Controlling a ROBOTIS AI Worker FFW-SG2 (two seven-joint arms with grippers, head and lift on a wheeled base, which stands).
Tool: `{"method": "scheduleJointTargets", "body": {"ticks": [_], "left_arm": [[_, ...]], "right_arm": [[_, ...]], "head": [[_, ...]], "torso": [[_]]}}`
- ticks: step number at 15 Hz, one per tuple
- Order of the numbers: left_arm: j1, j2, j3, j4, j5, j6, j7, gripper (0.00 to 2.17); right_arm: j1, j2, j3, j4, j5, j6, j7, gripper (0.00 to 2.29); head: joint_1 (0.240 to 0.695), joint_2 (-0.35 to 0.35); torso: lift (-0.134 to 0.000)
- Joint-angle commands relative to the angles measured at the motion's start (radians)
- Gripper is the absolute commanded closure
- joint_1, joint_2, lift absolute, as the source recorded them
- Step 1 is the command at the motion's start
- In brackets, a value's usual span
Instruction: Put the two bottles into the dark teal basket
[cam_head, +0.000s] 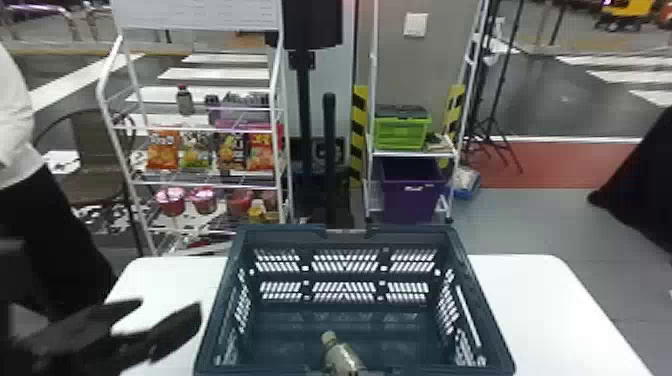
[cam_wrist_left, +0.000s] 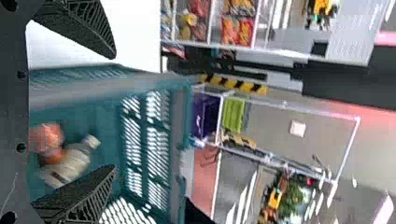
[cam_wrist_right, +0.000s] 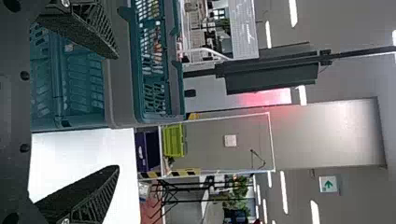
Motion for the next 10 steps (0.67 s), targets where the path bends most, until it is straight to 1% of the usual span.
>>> {"method": "scheduleJointTargets", "body": {"ticks": [1, 2, 3, 4, 5, 6, 7, 9, 10], "left_arm": [[0.204, -0.003, 0.091, -0.012, 0.093, -0.265, 0.002, 0.04], [0.279, -0.003, 0.111, 0.012, 0.110, -0.419, 0.002, 0.04], [0.333, -0.003, 0.114, 0.040, 0.111, -0.532, 0.004, 0.04], [0.379, -0.003, 0.123, 0.081, 0.128, -0.585, 0.002, 0.04], [0.401, -0.003, 0.135, 0.123, 0.156, -0.597, -0.002, 0.04], [0.419, -0.003, 0.134, 0.186, 0.154, -0.677, 0.001, 0.04], [0.434, -0.003, 0.128, 0.256, 0.149, -0.805, 0.016, 0.04], [0.470, -0.003, 0.072, 0.351, 0.130, -0.980, 0.042, 0.04], [0.502, -0.003, 0.028, 0.391, 0.096, -1.121, 0.071, 0.04]], "right_arm": [[0.005, 0.000, 0.000, -0.018, 0.000, -0.003, 0.012, 0.04], [0.005, 0.000, 0.000, -0.019, 0.000, 0.000, 0.014, 0.04], [0.004, -0.003, 0.000, -0.019, 0.000, 0.000, 0.015, 0.04], [-0.001, -0.003, 0.000, -0.018, 0.000, 0.000, 0.024, 0.04], [-0.005, -0.004, 0.000, -0.016, 0.000, 0.003, 0.024, 0.04], [-0.008, -0.004, 0.000, -0.013, 0.000, 0.006, 0.024, 0.04], [-0.015, -0.006, 0.000, -0.012, 0.000, 0.006, 0.024, 0.04], [-0.015, -0.006, 0.000, -0.006, 0.000, 0.003, 0.030, 0.04], [-0.021, -0.006, 0.002, 0.001, 0.000, 0.003, 0.033, 0.04]], "head": [[0.499, 0.000], [0.499, 0.000], [0.499, 0.000], [0.499, 0.000], [0.499, 0.000], [0.499, 0.000], [0.499, 0.000], [0.499, 0.000], [0.499, 0.000]], "torso": [[0.000], [0.000], [0.000], [0.000], [0.000], [0.000], [0.000], [0.000], [0.000]]}}
